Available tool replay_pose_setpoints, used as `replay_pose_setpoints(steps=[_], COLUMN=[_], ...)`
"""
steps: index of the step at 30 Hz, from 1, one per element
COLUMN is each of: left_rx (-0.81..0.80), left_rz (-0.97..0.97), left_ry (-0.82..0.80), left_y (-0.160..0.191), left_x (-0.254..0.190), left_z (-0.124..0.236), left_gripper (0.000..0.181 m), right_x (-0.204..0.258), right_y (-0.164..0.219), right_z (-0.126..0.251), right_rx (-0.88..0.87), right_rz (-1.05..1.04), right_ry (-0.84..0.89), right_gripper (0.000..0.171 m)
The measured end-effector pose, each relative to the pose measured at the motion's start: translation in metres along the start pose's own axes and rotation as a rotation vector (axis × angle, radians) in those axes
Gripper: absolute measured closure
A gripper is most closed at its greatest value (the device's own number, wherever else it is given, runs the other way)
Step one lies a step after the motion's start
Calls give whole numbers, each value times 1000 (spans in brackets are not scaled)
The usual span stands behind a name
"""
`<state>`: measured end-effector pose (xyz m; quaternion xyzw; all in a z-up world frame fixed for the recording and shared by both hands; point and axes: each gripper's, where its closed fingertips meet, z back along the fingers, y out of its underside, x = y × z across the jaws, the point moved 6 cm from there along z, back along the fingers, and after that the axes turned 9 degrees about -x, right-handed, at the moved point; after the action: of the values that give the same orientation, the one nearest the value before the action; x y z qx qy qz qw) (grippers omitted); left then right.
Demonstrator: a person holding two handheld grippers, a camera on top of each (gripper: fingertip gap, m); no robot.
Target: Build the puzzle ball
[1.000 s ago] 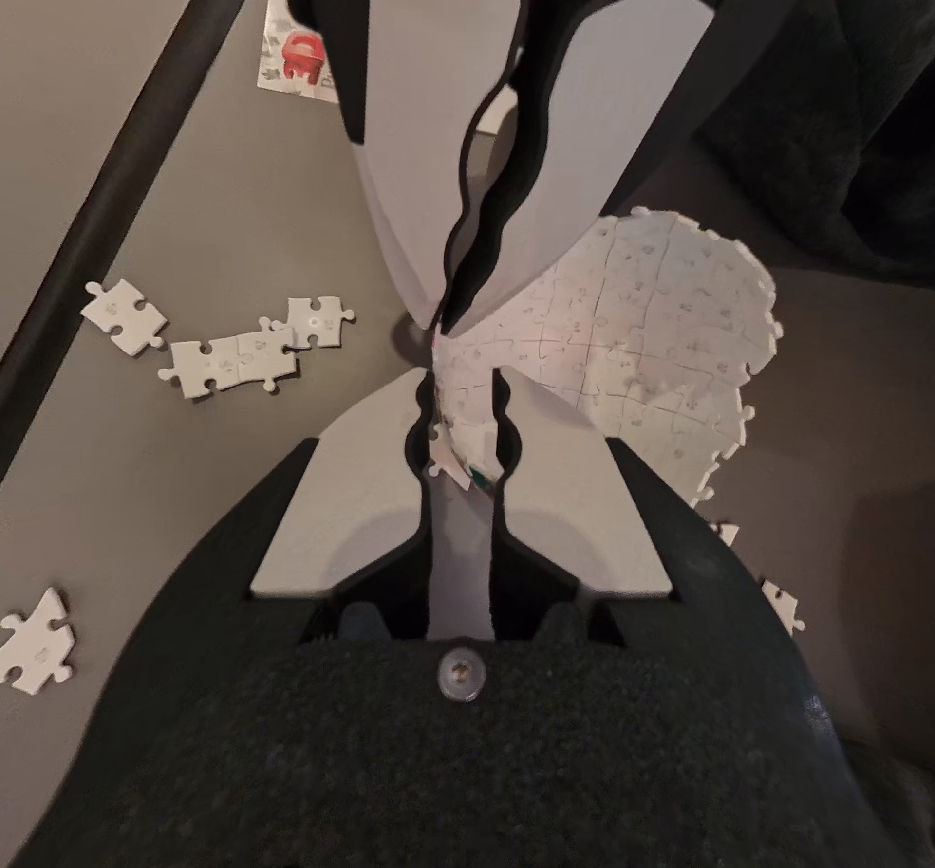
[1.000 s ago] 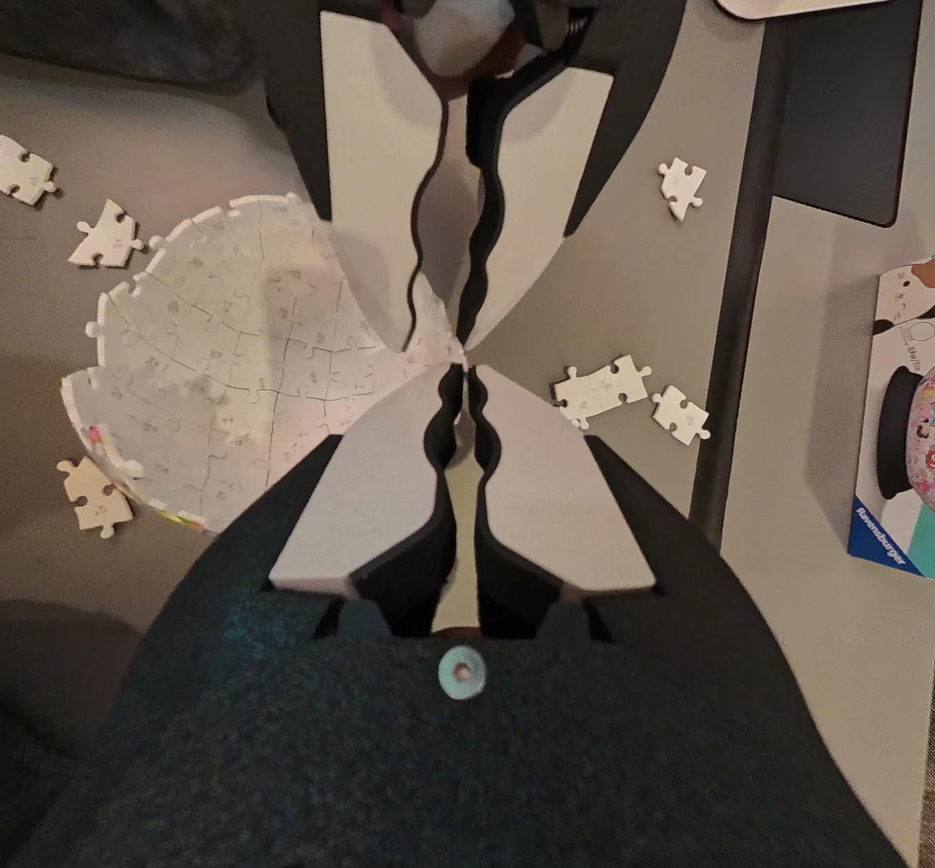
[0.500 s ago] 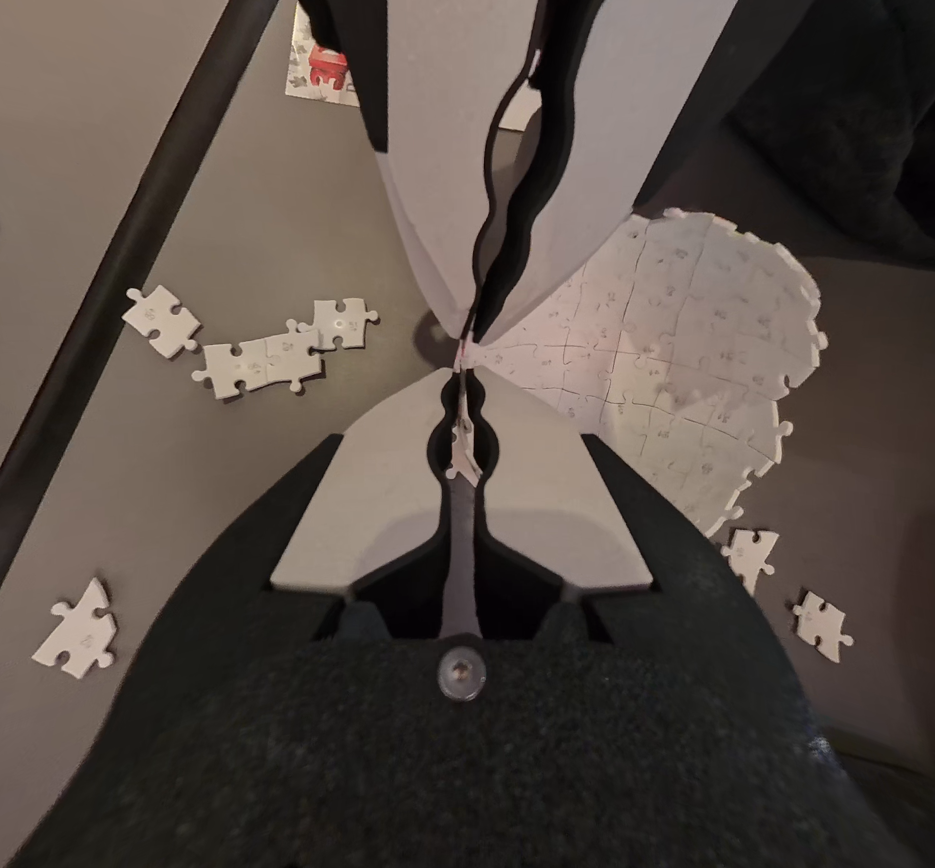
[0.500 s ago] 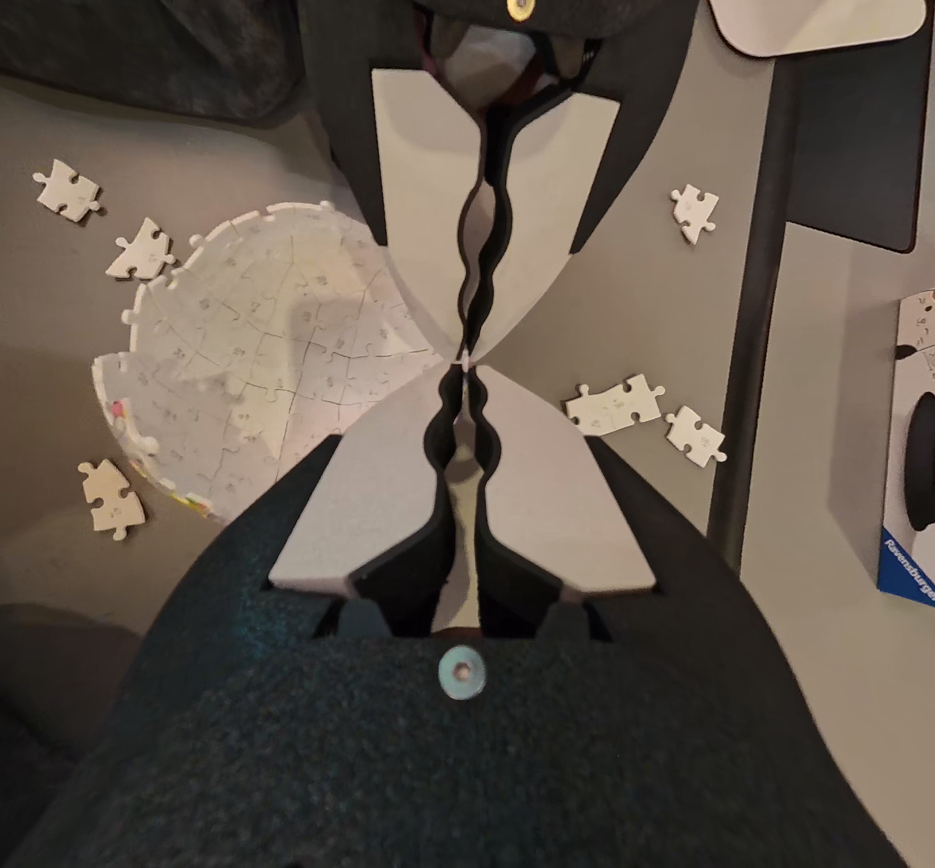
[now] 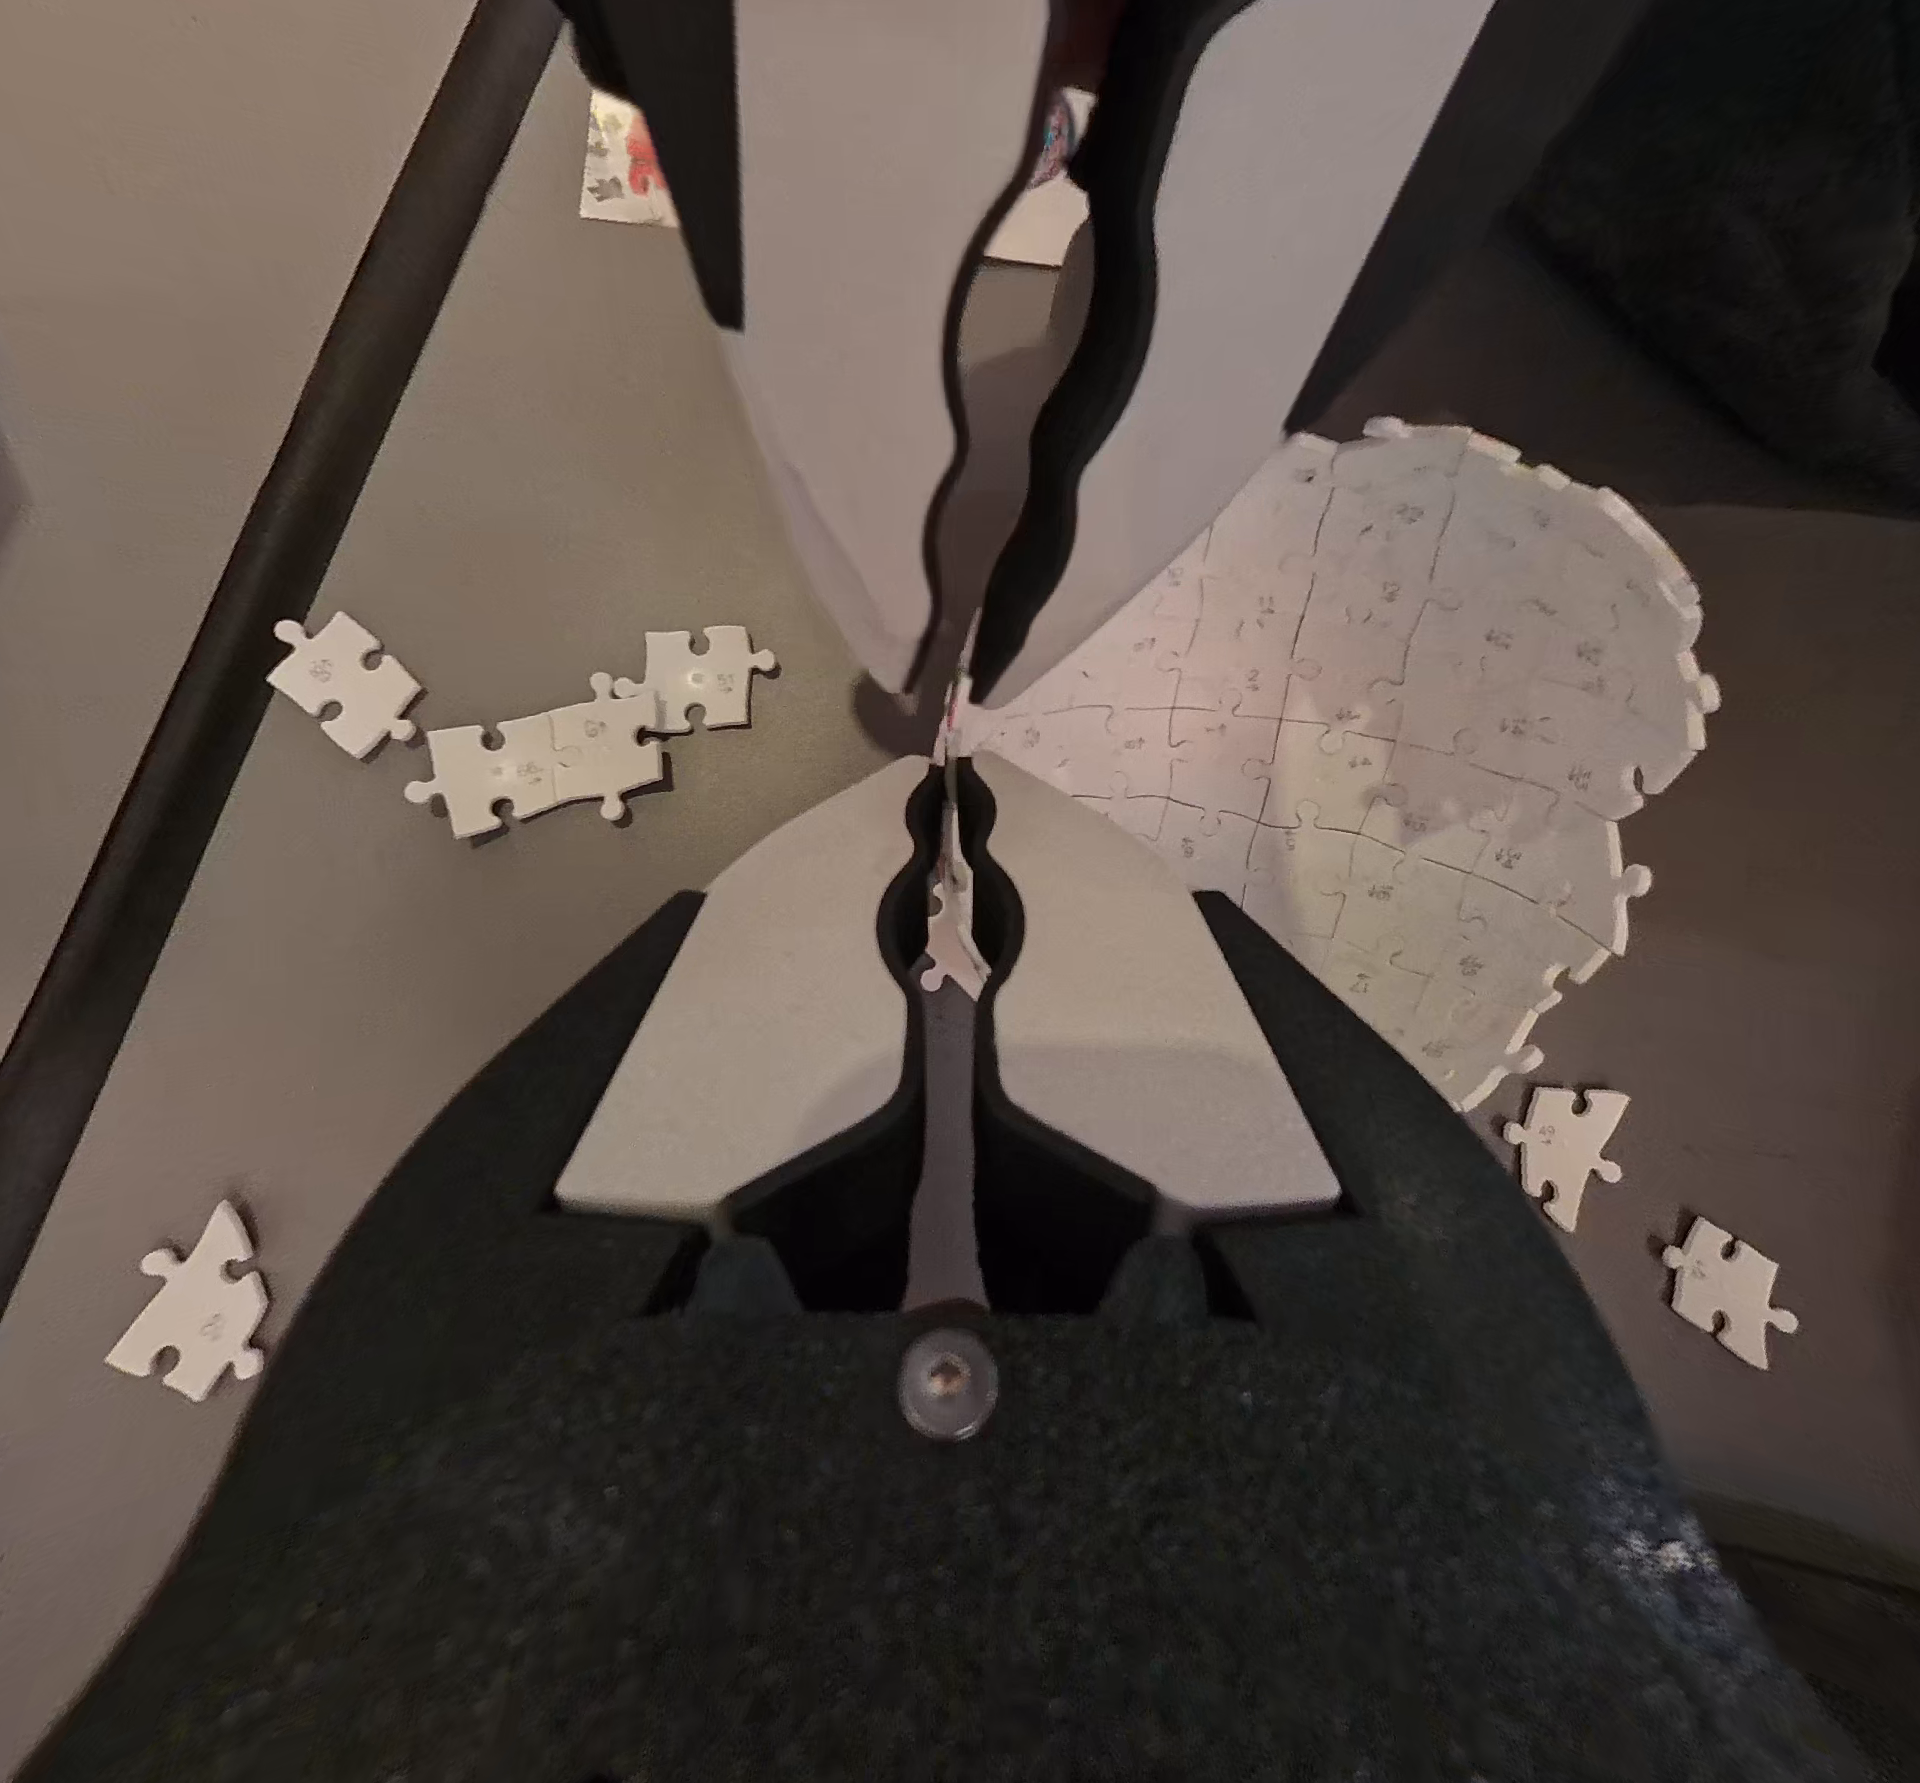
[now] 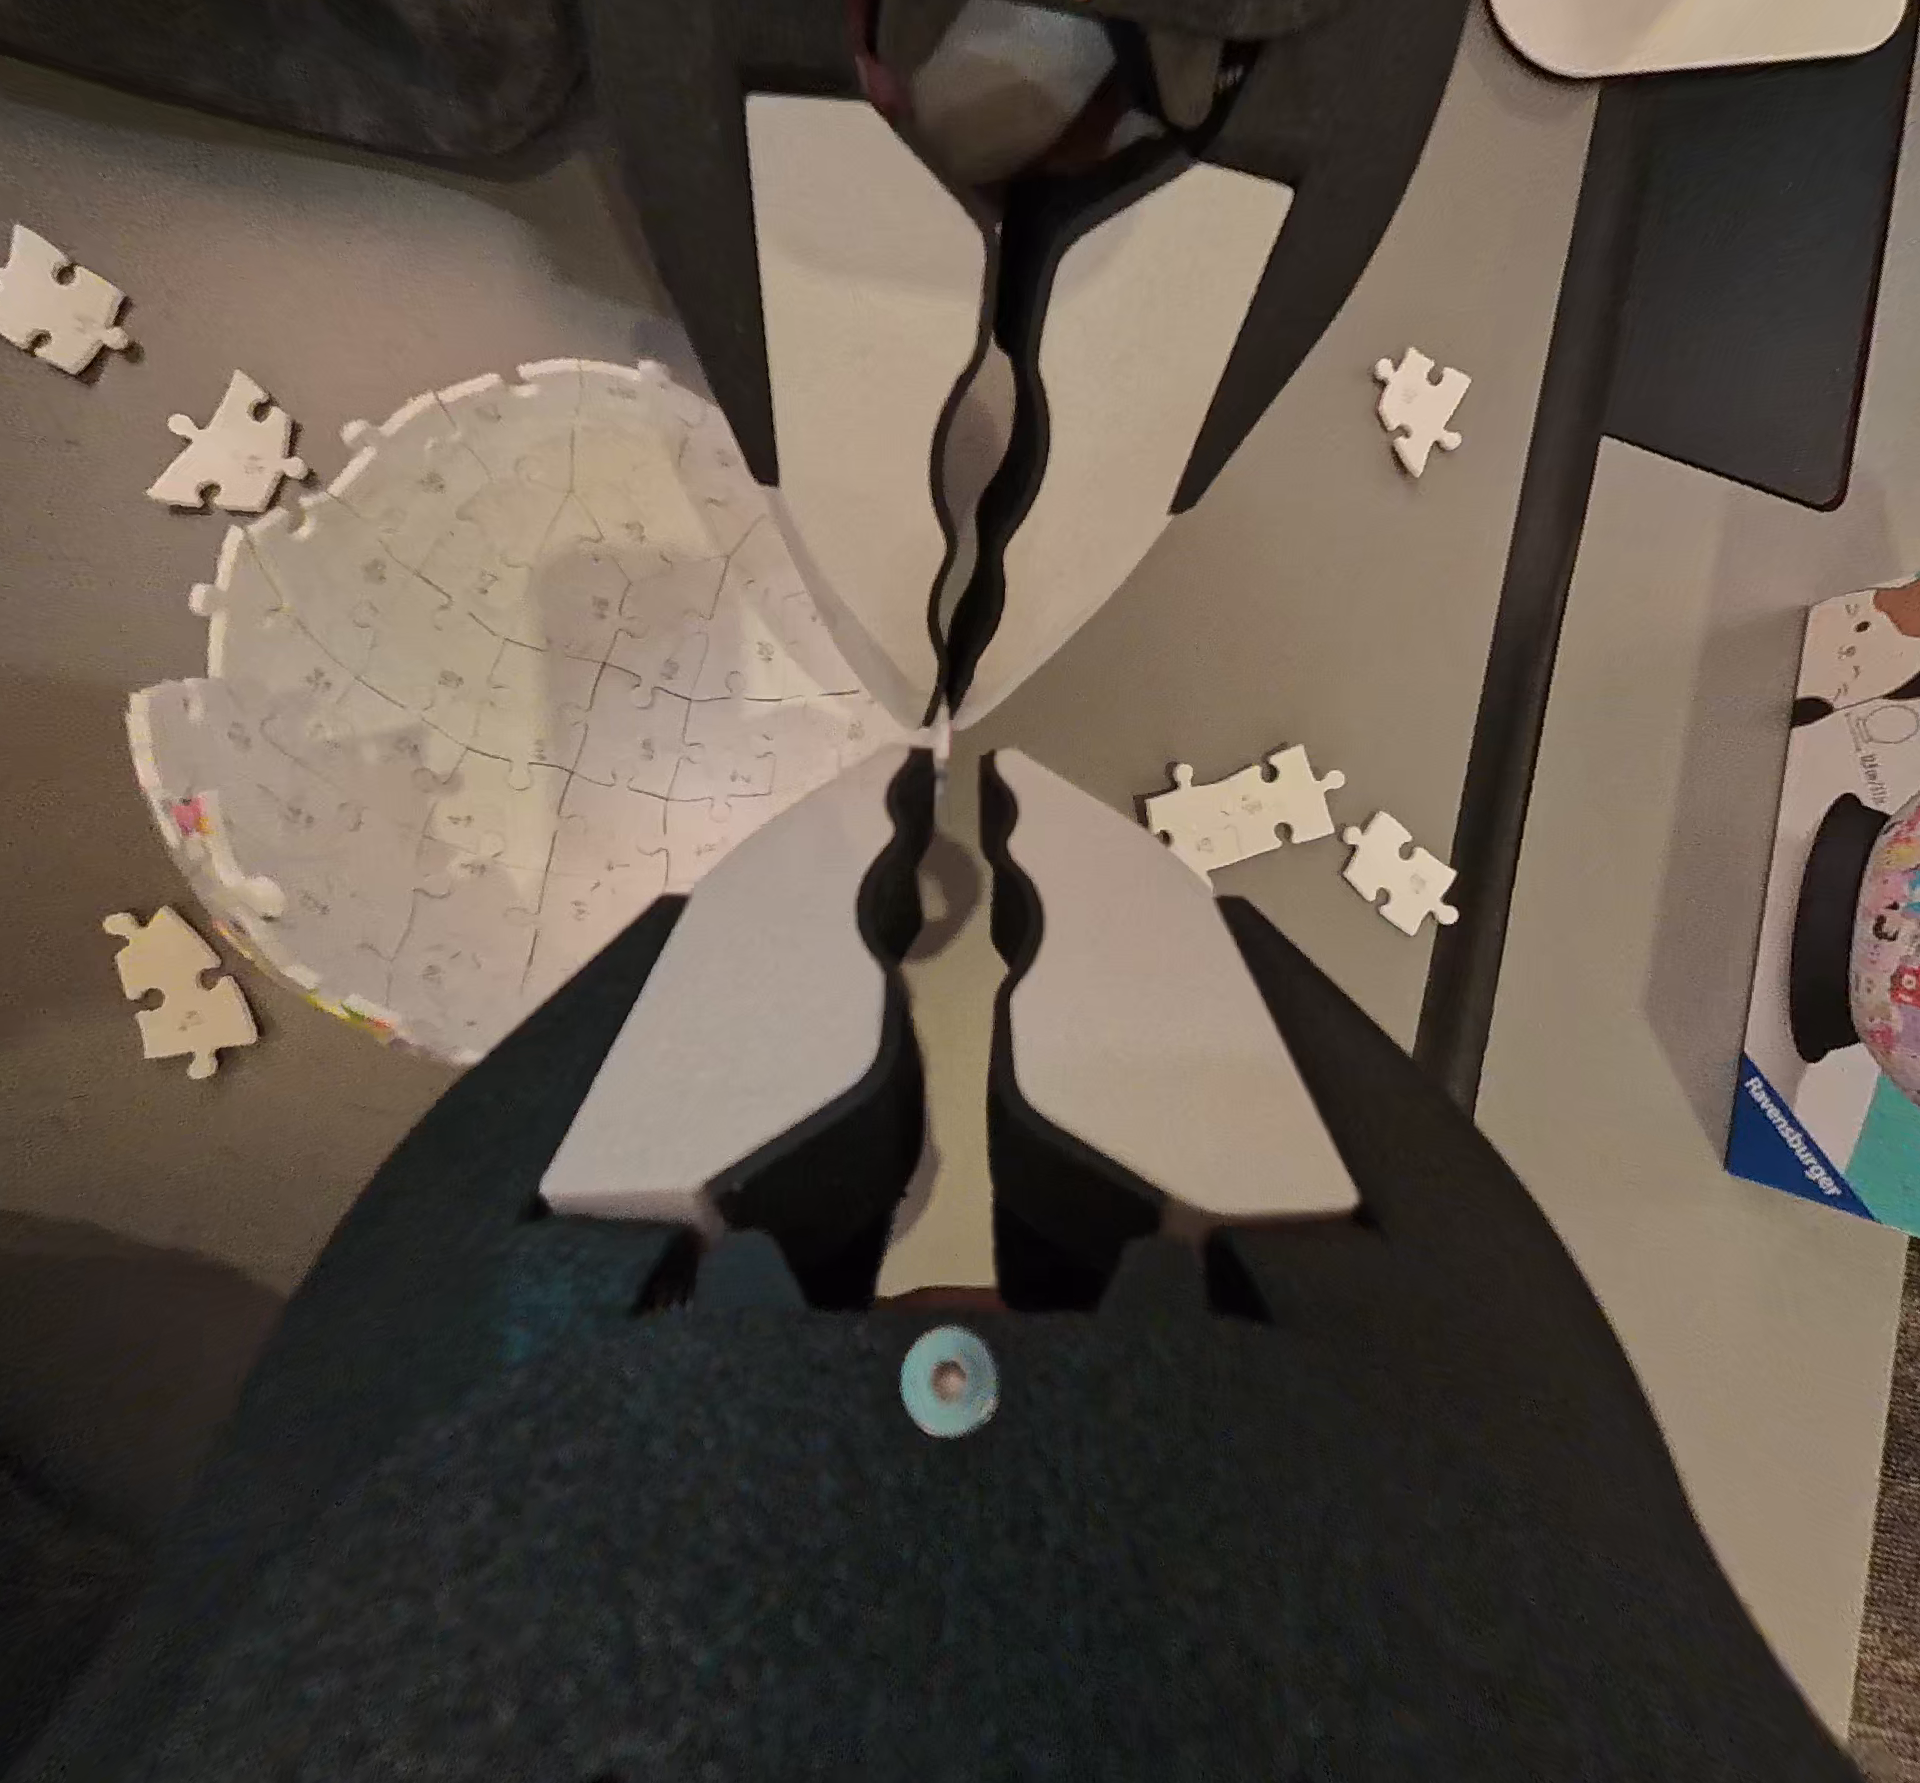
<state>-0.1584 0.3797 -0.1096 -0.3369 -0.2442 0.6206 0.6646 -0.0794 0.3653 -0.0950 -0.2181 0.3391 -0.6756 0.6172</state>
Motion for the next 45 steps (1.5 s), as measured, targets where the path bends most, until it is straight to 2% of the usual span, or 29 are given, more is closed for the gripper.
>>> replay_pose_setpoints(steps=[2,6,10,16,21,26,33,45], left_rx=[1,-9,-51,-146,-107,-85,-169,-44], left_rz=[0,22,69,176,236,236,225,103], left_ry=[-3,13,72,80,68,108,123,101], left_y=[0,0,-1,1,18,30,13,6], left_x=[0,1,2,20,34,35,31,7], left_z=[0,1,12,27,12,-7,20,16], left_gripper=[179,178,167,172,178,178,173,165], right_x=[1,2,6,7,5,5,3,3], right_y=[-1,-2,-6,1,2,4,4,5], right_z=[-1,-1,2,1,-1,-1,1,-3], right_rx=[1,24,21,21,-13,-40,-57,-49], right_rz=[4,32,69,48,42,32,19,24], right_ry=[-4,22,57,71,74,82,103,99], right_gripper=[169,169,170,169,169,169,169,170])
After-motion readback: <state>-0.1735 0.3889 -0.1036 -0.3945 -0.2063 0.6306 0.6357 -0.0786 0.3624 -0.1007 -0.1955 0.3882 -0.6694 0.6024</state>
